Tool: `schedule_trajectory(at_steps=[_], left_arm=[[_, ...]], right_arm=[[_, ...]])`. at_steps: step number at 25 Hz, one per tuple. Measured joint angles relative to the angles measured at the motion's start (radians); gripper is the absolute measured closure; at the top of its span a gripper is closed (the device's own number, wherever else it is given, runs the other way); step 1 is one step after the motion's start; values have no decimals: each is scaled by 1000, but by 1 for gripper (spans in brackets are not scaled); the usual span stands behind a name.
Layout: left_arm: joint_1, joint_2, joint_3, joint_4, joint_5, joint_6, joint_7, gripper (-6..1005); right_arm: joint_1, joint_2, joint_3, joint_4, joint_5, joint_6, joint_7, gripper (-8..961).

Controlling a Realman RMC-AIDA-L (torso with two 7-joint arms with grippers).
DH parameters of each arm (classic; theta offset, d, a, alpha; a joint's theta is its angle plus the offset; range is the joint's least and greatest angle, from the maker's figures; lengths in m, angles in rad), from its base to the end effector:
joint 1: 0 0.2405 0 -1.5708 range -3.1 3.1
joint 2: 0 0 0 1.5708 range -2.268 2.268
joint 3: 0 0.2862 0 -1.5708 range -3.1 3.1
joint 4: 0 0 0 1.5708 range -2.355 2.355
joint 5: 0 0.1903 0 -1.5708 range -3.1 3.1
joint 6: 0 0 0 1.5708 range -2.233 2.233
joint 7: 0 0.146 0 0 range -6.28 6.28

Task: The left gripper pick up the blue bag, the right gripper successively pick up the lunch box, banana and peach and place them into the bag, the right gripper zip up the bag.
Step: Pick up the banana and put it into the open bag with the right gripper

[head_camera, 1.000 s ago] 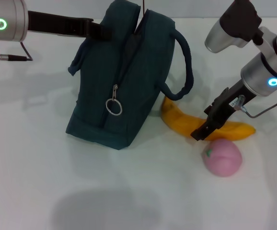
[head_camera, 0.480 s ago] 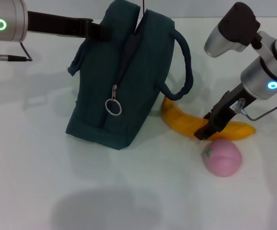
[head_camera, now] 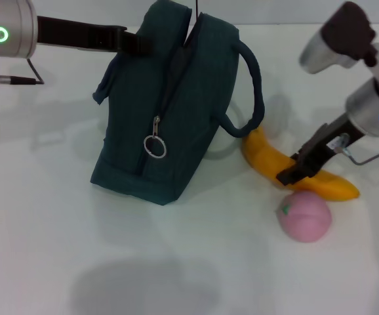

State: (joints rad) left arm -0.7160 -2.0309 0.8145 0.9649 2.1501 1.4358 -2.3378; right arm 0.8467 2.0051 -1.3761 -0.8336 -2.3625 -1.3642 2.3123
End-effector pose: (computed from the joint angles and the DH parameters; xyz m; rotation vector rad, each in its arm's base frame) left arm -0.2027 0.4094 0.0309 -2.4948 -1.2675 -0.5041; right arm 0.1997 0.3954 -0.0466 -2.8049 0.8341 -0.4219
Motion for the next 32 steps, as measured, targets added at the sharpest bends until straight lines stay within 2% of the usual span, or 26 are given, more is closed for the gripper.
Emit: schedule_trajectory(at_steps=[3, 6, 9, 12, 16, 18, 19, 20, 21, 23, 24, 25, 26, 27, 29, 32], left_arm=[[-1, 0, 0, 0, 0, 0, 0, 944], [-2, 0, 0, 0, -1, 0, 2, 945], [-3, 1, 0, 0, -1, 0, 3, 945], [-4, 1, 0, 0, -1, 0, 3, 945], [-5, 3, 1, 0, -1, 0, 3, 944], [-5, 3, 0, 4, -1, 0, 3, 944], [-5, 3, 0, 4, -5, 0, 3, 944], [-4, 5, 0, 3, -25, 0, 3, 944], [-4, 5, 0, 3, -25, 0, 3, 944], [-1, 8, 0, 0, -45, 0, 3, 944], [-1, 10, -2, 0, -51, 0, 1, 944], [-1, 11, -7, 0, -55, 0, -1, 944], [-1, 12, -13, 0, -56, 0, -2, 944], [-2, 12, -21, 0, -57, 0, -3, 944], [-3, 12, -33, 0, -61, 0, -5, 944], [-2, 14, -38, 0, -78, 0, -9, 944]], right_arm=[[-22, -1, 46, -4, -1, -14, -21, 537], [-54, -2, 146, -5, 2, -47, -67, 536], [-88, -3, 265, -7, 7, -86, -120, 535], [-138, -8, 442, -23, 46, -152, -206, 534], [-213, -36, 636, -26, 237, -272, -360, 532], [-267, -56, 704, 7, 458, -346, -499, 531], [-287, -59, 715, 26, 542, -368, -550, 531], [-317, -62, 717, 75, 720, -409, -673, 531], [-317, -62, 717, 75, 720, -409, -673, 530], [-327, -53, 715, 121, 840, -447, -785, 530], [-327, -40, 714, 152, 898, -470, -849, 529], [-322, -13, 714, 193, 967, -497, -965, 529], [-322, -13, 714, 193, 967, -497, -965, 529], [-316, 3, 710, 210, 986, -507, -1028, 528], [-295, 19, 684, 250, 1011, -517, -1121, 528], [-240, 19, 576, 365, 1080, -524, -1267, 527]])
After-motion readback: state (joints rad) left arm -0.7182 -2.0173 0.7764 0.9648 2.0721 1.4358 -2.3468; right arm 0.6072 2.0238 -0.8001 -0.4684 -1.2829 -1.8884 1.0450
